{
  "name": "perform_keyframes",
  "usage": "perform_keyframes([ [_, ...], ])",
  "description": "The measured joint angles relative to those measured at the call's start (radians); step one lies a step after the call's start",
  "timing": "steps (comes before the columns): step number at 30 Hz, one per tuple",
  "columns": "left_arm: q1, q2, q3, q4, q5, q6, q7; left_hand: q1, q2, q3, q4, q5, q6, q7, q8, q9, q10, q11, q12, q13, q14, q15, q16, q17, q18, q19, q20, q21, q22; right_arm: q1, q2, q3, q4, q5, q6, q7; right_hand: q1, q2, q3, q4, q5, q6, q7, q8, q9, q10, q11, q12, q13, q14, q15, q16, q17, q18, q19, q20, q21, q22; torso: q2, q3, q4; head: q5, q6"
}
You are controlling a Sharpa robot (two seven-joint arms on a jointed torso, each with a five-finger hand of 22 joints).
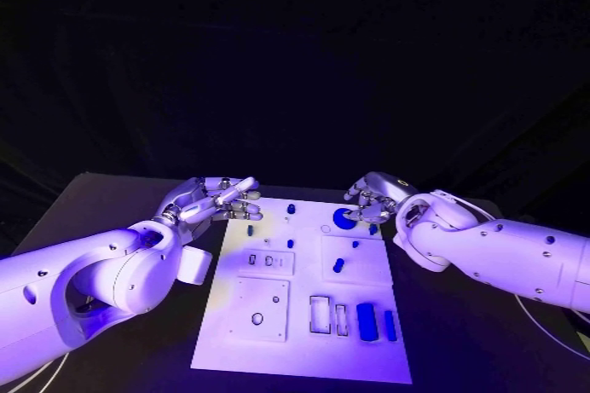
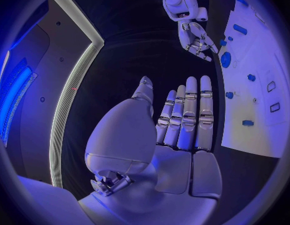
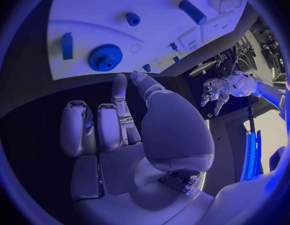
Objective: Assemble the parts on the task board
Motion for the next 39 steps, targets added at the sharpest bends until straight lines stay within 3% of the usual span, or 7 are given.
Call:
perform_keyframes([
  [2, 0.000, 0.000, 0.000, 0.000, 0.002, 0.001, 0.000, 0.000, 0.000, 0.000, 0.000, 0.000, 0.000, 0.000, 0.000, 0.000, 0.000, 0.000, -0.001, 0.000, 0.000, 0.000, -0.001, 0.000, 0.000, 0.000, 0.000, 0.000, 0.000, 0.000, -0.030, 0.001, 0.018, 0.031, 0.022, -0.007, 0.009, 0.009, -0.030, 0.016, 0.004, -0.024, 0.003, 0.022, 0.011, -0.020, 0.009, 0.252, 0.248, 0.000, 0.008, 0.051, 0.070, -0.003, 0.018, 0.004, 0.015, 0.009, 0.000, 0.0021, -0.0028, 0.002, 0.001],
  [3, 0.000, 0.000, 0.000, 0.000, 0.002, 0.001, 0.000, 0.000, 0.000, 0.000, 0.000, 0.000, 0.000, 0.000, 0.000, 0.000, 0.000, 0.000, -0.001, 0.000, 0.000, 0.000, -0.001, 0.000, 0.000, 0.000, 0.000, 0.000, 0.000, 0.000, -0.038, 0.002, 0.025, 0.041, 0.031, -0.009, 0.009, 0.009, -0.042, 0.023, 0.004, -0.031, 0.007, 0.030, 0.014, -0.011, 0.013, 0.345, 0.339, -0.001, 0.010, 0.071, 0.088, -0.015, 0.023, 0.009, 0.022, 0.010, 0.000, 0.0028, -0.0039, 0.003, 0.001],
  [8, 0.000, 0.001, 0.000, -0.003, 0.006, 0.004, -0.001, 0.000, 0.000, 0.000, 0.000, 0.000, 0.000, 0.000, 0.000, 0.000, 0.000, 0.000, -0.001, 0.000, 0.000, 0.000, -0.001, 0.001, 0.000, 0.000, 0.000, 0.000, -0.001, -0.001, -0.051, 0.004, 0.036, 0.071, 0.069, -0.021, 0.020, 0.020, -0.067, 0.042, 0.008, -0.068, 0.016, 0.065, 0.029, 0.045, 0.022, 0.558, 0.549, -0.002, 0.017, 0.120, 0.099, -0.016, 0.038, 0.014, 0.036, 0.010, 0.001, 0.0066, -0.0073, 0.009, 0.000],
  [13, 0.000, 0.001, 0.000, -0.008, 0.008, 0.007, -0.001, 0.000, 0.000, 0.000, 0.000, 0.000, 0.000, 0.000, 0.000, 0.000, 0.000, 0.000, -0.001, 0.000, 0.000, 0.000, -0.001, 0.001, 0.000, 0.000, 0.000, 0.000, -0.001, -0.004, -0.038, 0.004, 0.016, 0.077, 0.087, -0.031, 0.020, 0.020, -0.076, 0.052, 0.016, -0.088, 0.021, 0.079, 0.035, 0.048, 0.025, 0.588, 0.583, -0.002, 0.017, 0.138, 0.099, -0.016, 0.046, 0.018, 0.044, 0.010, 0.003, 0.0085, -0.0084, 0.013, -0.003],
  [22, 0.000, 0.001, 0.000, -0.013, 0.010, 0.010, -0.002, 0.004, 0.004, 0.000, 0.000, 0.000, 0.000, 0.000, 0.000, 0.000, 0.000, 0.000, -0.001, 0.000, 0.000, 0.000, -0.001, 0.001, 0.000, 0.000, 0.000, -0.004, -0.001, -0.005, 0.001, 0.004, -0.012, 0.073, 0.087, -0.048, 0.024, 0.016, -0.104, 0.074, 0.045, -0.117, 0.025, 0.114, 0.049, 0.093, 0.031, 0.667, 0.638, -0.001, 0.025, 0.181, 0.099, -0.031, 0.065, 0.024, 0.068, 0.010, 0.003, 0.0084, -0.0073, 0.013, -0.006],
  [31, 0.000, 0.001, 0.000, -0.015, 0.011, 0.012, -0.003, 0.004, 0.004, 0.000, 0.000, 0.000, 0.000, 0.000, 0.000, 0.000, 0.000, 0.000, -0.001, 0.000, 0.000, 0.000, -0.001, 0.002, 0.000, 0.000, 0.000, -0.004, -0.002, -0.006, 0.040, 0.004, -0.053, 0.057, 0.075, -0.072, 0.033, 0.012, -0.120, 0.090, 0.089, -0.142, 0.025, 0.156, 0.067, 0.121, 0.033, 0.715, 0.638, -0.002, 0.031, 0.203, 0.099, -0.031, 0.068, 0.027, 0.088, 0.010, 0.003, 0.0073, -0.0068, 0.011, -0.009],
  [39, 0.000, 0.003, 0.000, -0.015, 0.012, 0.013, -0.004, 0.004, 0.004, 0.000, 0.000, 0.000, 0.000, 0.000, 0.000, 0.000, 0.000, 0.000, -0.001, 0.000, 0.000, 0.000, -0.001, 0.002, 0.000, 0.000, 0.000, -0.004, -0.002, -0.008, 0.083, 0.004, -0.095, 0.037, 0.078, -0.083, 0.045, 0.013, -0.120, 0.090, 0.167, -0.149, 0.024, 0.195, 0.085, 0.120, 0.033, 0.723, 0.638, -0.002, 0.031, 0.209, 0.099, -0.031, 0.068, 0.027, 0.095, 0.009, 0.003, 0.0082, -0.0055, 0.012, -0.011],
])
